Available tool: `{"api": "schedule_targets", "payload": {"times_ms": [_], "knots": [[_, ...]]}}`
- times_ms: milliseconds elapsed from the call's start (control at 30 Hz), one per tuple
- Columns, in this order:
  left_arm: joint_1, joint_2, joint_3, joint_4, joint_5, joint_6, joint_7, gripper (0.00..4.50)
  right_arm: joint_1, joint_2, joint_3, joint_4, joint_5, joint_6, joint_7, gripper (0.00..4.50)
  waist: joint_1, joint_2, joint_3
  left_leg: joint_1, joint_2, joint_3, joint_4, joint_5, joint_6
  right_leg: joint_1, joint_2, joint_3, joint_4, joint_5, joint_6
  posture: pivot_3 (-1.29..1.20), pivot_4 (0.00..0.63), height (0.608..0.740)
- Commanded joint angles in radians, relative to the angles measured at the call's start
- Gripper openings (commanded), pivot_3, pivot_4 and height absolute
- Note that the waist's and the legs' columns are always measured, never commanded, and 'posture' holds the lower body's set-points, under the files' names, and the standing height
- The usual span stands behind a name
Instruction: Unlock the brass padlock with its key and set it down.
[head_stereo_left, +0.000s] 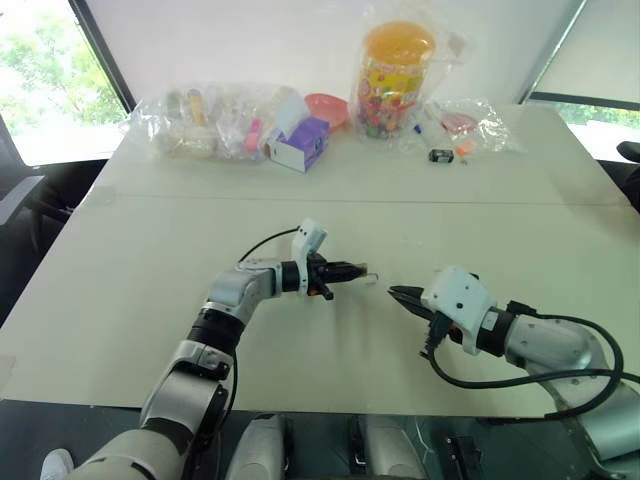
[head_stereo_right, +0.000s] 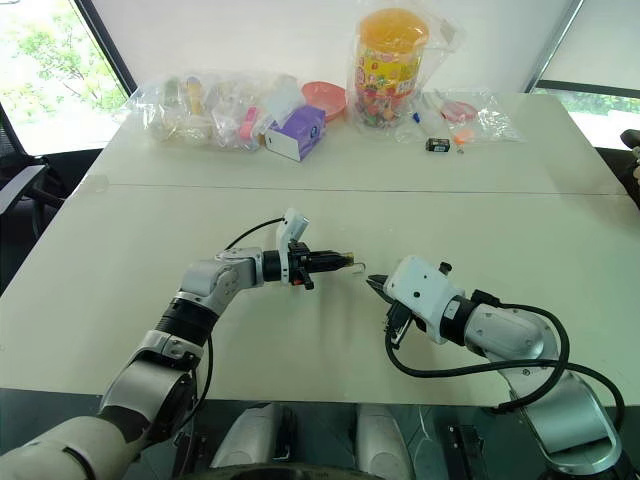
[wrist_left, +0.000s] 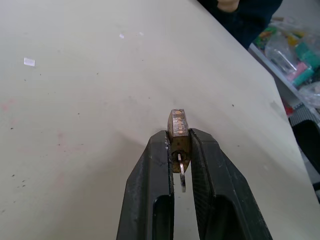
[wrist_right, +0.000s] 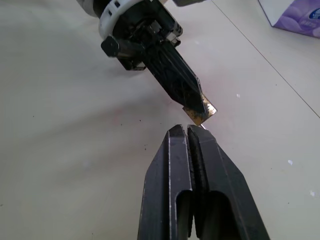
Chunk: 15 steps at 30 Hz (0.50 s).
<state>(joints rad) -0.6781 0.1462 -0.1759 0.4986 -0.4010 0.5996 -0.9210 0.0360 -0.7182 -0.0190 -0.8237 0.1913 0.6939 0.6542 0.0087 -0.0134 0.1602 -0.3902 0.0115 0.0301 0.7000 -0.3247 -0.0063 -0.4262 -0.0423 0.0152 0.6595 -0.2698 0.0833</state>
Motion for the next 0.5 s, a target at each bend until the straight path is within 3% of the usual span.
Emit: {"api": "schedule_targets", "payload": {"times_ms": [33,167,233,500], "knots": [[-0.018,0.018,0.011,0.005,0.02,-0.032,-0.031,1.68,-0.004,-0.005,-0.014,-0.047,0.006,0.01,-0.018,0.0,0.0,0.0,0.0,0.0,0.0,0.0,0.0,0.0,0.0,0.0,0.0,0.0,0.0,0.0,0.0,0.0,0.15,0.735],[0.007,0.092,0.01,-0.074,0.017,-0.04,-0.114,3.71,0.015,-0.038,-0.028,-0.046,0.001,0.017,-0.007,0.0,-0.004,0.0,0.0,0.0,0.0,0.0,0.0,0.0,0.0,0.0,0.0,0.0,0.0,0.0,0.0,0.0,0.15,0.735],[0.021,0.138,-0.019,-0.124,0.032,-0.061,-0.171,4.47,0.033,-0.064,-0.046,-0.036,0.002,0.008,0.011,0.0,-0.006,0.0,0.0,0.0,0.0,0.0,0.0,0.0,0.0,0.0,0.0,0.0,0.0,0.0,0.0,0.0,0.15,0.735],[0.087,0.299,-0.01,-0.409,-0.04,-0.004,-0.309,4.47,0.032,-0.139,-0.137,0.009,0.036,0.002,0.072,0.0,0.002,0.0,0.0,0.0,0.001,0.0,0.0,0.0,0.0,0.001,0.0,0.0,-0.001,0.0,0.0,0.0,0.15,0.735]]}}
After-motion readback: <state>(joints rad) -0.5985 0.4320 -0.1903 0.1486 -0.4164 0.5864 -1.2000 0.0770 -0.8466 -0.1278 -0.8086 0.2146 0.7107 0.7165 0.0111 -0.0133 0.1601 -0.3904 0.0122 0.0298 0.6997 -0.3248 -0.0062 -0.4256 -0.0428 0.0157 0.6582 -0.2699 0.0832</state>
